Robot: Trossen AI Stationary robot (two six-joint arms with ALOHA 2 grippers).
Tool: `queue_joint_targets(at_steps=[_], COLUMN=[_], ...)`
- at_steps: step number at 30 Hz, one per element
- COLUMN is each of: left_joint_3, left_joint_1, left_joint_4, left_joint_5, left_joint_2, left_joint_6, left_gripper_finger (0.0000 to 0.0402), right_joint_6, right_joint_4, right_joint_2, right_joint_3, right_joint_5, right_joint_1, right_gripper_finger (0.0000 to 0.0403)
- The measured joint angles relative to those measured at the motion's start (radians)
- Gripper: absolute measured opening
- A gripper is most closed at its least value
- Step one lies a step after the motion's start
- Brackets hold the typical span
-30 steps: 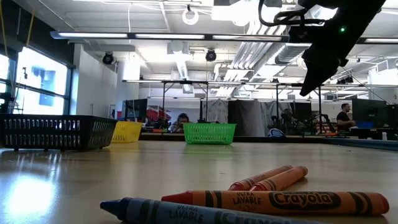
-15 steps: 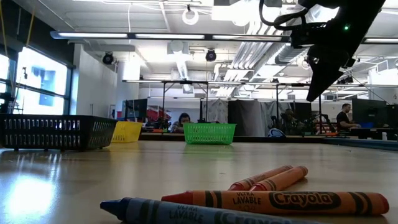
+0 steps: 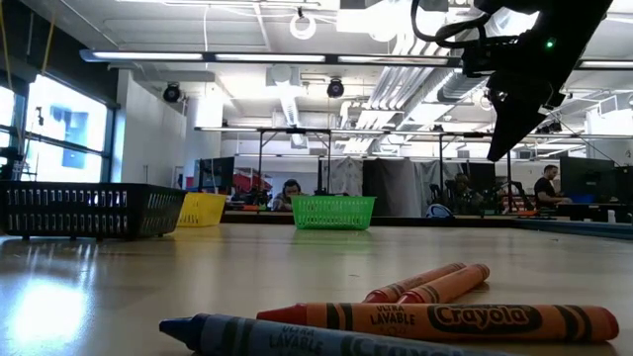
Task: Sort crayons
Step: Put the blue crayon into the yellow bin
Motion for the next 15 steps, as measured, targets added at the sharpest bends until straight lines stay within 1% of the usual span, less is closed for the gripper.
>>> queue_joint_targets(at_steps=[12,15], left_joint_3=[-0.001,-0.028], left_joint_1=[0.0,0.0], left_joint_4=[0.015,0.052], left_joint_5=[0.014,0.014], left_joint_2=[0.0,0.0], left_joint_6=[0.0,-0.014], left_gripper_finger=[0.0076,0.0076], right_joint_6=[-0.008,-0.008], right_joint_4=[0.0,0.0], right_joint_2=[0.0,0.0], right_joint_3=[0.0,0.0], right_joint_5=[0.0,0.0], right_joint_1=[0.0,0.0], right_gripper_finger=[0.0,0.0])
